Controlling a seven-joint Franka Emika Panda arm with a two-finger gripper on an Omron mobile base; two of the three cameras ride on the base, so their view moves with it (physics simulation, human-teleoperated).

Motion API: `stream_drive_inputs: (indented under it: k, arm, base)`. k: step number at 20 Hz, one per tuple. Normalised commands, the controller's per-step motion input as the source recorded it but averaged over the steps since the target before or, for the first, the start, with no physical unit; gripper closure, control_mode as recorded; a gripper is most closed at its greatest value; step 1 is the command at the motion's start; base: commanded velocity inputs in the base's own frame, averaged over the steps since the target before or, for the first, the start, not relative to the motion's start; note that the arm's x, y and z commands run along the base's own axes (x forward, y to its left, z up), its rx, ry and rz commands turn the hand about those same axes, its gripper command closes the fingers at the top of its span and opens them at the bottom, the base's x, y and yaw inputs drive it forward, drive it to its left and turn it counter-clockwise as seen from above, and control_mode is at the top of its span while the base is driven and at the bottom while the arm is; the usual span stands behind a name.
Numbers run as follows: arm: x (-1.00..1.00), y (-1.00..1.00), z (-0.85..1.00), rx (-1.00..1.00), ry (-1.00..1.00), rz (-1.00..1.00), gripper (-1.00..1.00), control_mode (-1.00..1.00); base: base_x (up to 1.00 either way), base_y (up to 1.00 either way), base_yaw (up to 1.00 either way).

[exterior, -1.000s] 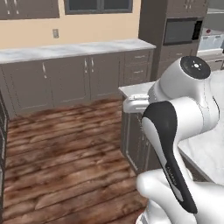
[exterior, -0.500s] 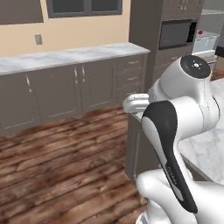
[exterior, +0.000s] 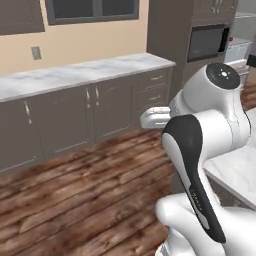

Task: Retrieve the bottle and the shaker from the cabinet and place them next to the mixing bowl on the counter. Then add garlic from the fridge to the mixing bowl.

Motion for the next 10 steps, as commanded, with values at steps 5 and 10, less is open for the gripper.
stream_drive_inputs:
  k: [5, 10]
  arm:
    - [0.00, 0.00, 0.00, 0.00, 0.00, 0.00, -1.00, 1.00]
    - [0.00, 0.00, 0.00, 0.00, 0.00, 0.00, -1.00, 1.00]
  base:
    - [1.00, 0.53, -0.35]
    - [1.00, 0.48, -0.47]
